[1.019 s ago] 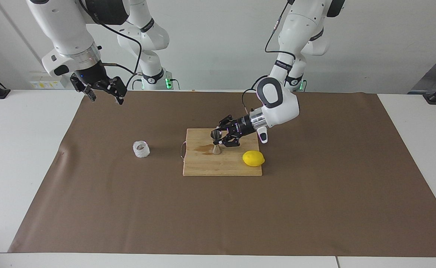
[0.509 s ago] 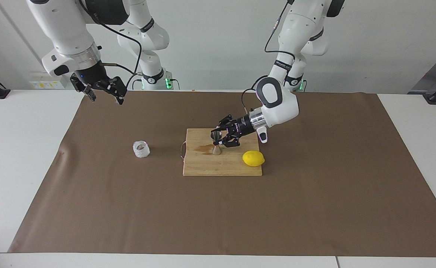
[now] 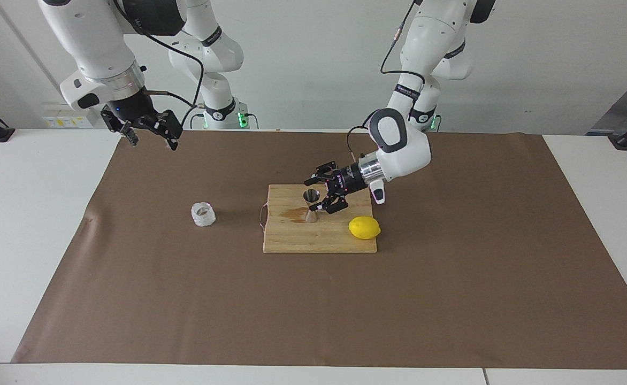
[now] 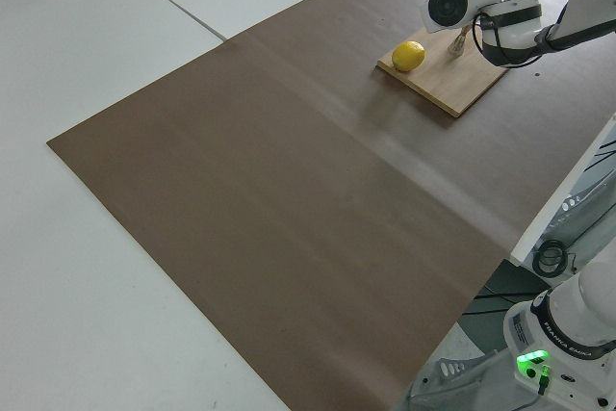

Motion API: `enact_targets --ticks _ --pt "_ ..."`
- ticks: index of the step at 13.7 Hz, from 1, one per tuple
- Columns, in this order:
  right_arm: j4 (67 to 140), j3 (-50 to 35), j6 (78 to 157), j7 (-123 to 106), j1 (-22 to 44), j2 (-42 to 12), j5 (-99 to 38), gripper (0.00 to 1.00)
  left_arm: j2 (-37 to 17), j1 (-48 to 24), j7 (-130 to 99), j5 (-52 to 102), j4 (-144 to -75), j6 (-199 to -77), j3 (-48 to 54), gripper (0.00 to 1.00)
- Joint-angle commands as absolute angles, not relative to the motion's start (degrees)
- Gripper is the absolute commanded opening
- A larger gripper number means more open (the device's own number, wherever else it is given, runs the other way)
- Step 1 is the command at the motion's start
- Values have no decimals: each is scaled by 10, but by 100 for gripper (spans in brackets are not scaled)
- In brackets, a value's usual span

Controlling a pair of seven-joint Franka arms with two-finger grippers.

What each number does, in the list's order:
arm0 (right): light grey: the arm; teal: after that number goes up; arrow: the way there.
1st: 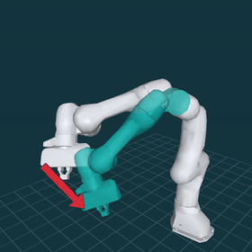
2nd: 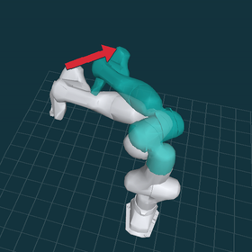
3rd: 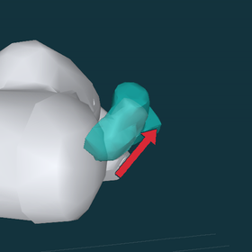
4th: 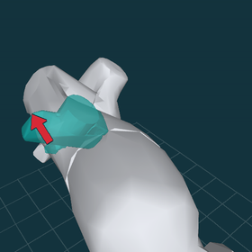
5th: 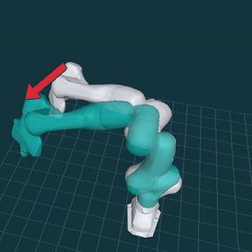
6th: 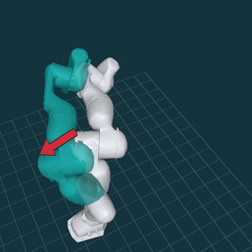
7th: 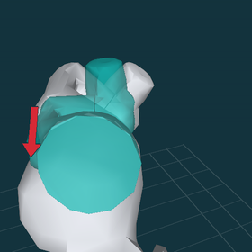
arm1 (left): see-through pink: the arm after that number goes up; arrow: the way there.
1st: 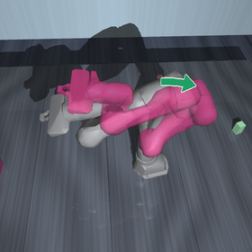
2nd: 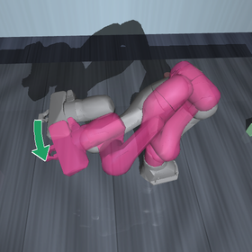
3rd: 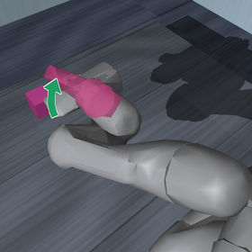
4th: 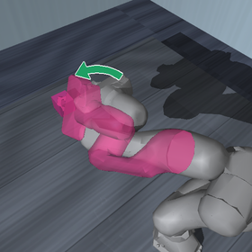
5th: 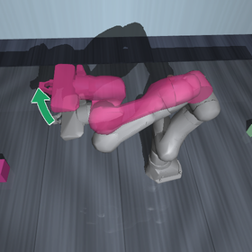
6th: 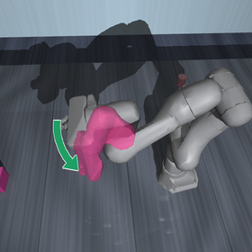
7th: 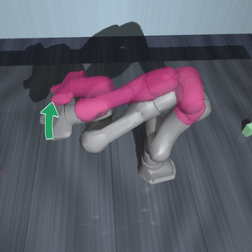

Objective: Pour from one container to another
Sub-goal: 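Lower the metal cup onto the board center and open the left gripper, then withdraw the left gripper while the right gripper reaches toward the white cup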

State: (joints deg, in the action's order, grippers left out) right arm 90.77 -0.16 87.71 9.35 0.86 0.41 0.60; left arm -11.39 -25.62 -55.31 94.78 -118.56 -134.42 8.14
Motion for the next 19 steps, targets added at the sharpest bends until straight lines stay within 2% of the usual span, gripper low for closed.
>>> enact_targets --ticks 1,8,14,17,19 --pt "900 -4 867 79 -1 3 -11 100 -72 -218 -583 903 -1197 -1281 76 97" --pt "900 -4 867 78 -1 3 -11 100 -75 -109 -677 629 -1101 -1109 76 100" --pt "900 -4 867 78 -1 3 -11 100 -83 -82 -649 435 -1055 -1087 76 100" --pt "900 -4 867 78 -1 3 -11 100 -82 -79 -529 403 -1052 -1097 75 100" --pt "900 -4 867 78 -1 3 -11 100 -83 -80 -440 329 -1032 -1099 75 100"
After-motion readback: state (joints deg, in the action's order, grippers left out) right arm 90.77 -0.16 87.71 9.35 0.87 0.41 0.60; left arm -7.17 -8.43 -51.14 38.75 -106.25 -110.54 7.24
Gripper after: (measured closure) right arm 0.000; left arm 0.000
